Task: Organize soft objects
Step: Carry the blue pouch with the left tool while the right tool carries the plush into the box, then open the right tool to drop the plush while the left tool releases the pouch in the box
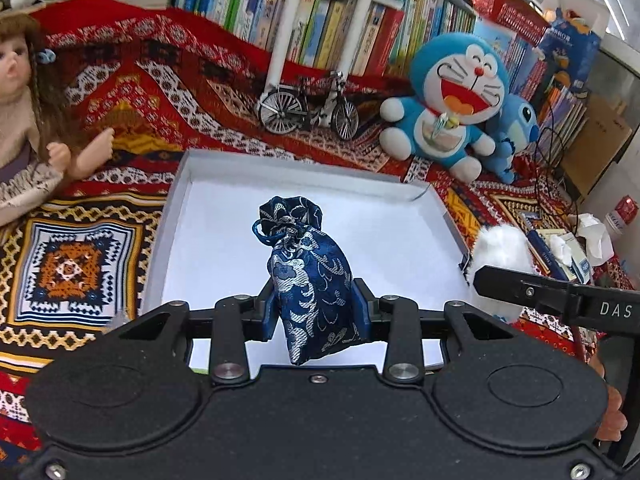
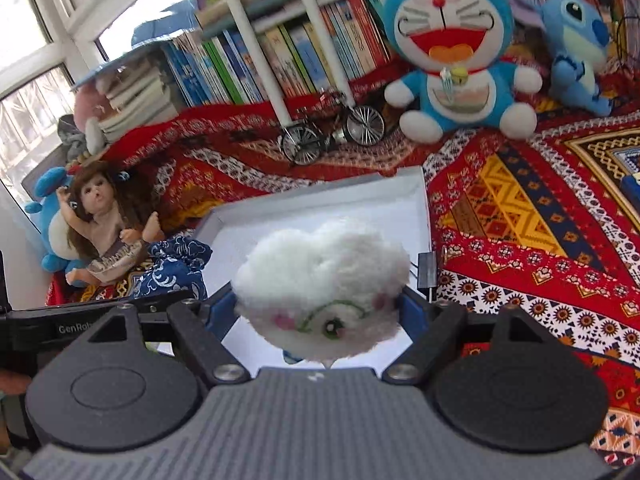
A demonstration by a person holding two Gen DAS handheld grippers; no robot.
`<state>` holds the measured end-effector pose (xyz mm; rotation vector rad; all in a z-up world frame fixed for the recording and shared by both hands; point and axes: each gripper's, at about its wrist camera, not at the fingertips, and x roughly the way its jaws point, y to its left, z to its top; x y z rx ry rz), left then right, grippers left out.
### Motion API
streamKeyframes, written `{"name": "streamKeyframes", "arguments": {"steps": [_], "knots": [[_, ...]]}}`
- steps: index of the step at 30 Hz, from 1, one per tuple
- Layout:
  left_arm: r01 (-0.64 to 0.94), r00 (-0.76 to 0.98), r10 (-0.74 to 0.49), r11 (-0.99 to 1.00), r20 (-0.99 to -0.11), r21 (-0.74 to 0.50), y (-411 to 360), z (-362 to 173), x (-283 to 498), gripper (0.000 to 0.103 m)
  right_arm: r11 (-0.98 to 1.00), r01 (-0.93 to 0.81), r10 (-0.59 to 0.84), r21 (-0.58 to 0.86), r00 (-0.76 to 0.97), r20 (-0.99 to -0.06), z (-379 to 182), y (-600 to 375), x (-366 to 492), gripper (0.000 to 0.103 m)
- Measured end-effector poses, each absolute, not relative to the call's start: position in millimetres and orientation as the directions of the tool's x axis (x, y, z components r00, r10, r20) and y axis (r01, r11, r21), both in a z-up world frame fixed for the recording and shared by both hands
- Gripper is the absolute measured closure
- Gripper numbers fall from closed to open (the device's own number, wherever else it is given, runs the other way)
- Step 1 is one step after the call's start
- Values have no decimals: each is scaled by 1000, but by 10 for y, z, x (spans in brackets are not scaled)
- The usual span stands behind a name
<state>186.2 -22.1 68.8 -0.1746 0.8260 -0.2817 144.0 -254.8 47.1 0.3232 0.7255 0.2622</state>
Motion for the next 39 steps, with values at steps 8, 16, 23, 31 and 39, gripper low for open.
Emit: {"name": "streamKeyframes", "arguments": {"steps": [8, 16, 23, 31, 39], "knots": [[166, 611, -309, 950, -729, -264, -310, 531, 1961, 68, 933, -115, 326, 341, 673, -664, 248, -2458, 1537, 22], [153, 593, -300, 953, -747, -262, -339, 438, 2012, 68, 938, -98, 311, 332, 658, -685, 132, -2434, 1609, 21], [147, 577, -298, 954, -761, -262, -354, 350, 2035, 68, 952, -109, 282, 285, 667, -690, 126, -2366, 1603, 21], [145, 568, -298, 954, -768, -262, -362, 309, 2063, 67, 961, -117, 262, 249, 670, -695, 118, -2336, 1601, 21], [146, 568, -295, 955, -768, -259, -360, 300, 2066, 65, 966, -123, 250, 228, 673, -696, 114, -2304, 1603, 21]]}}
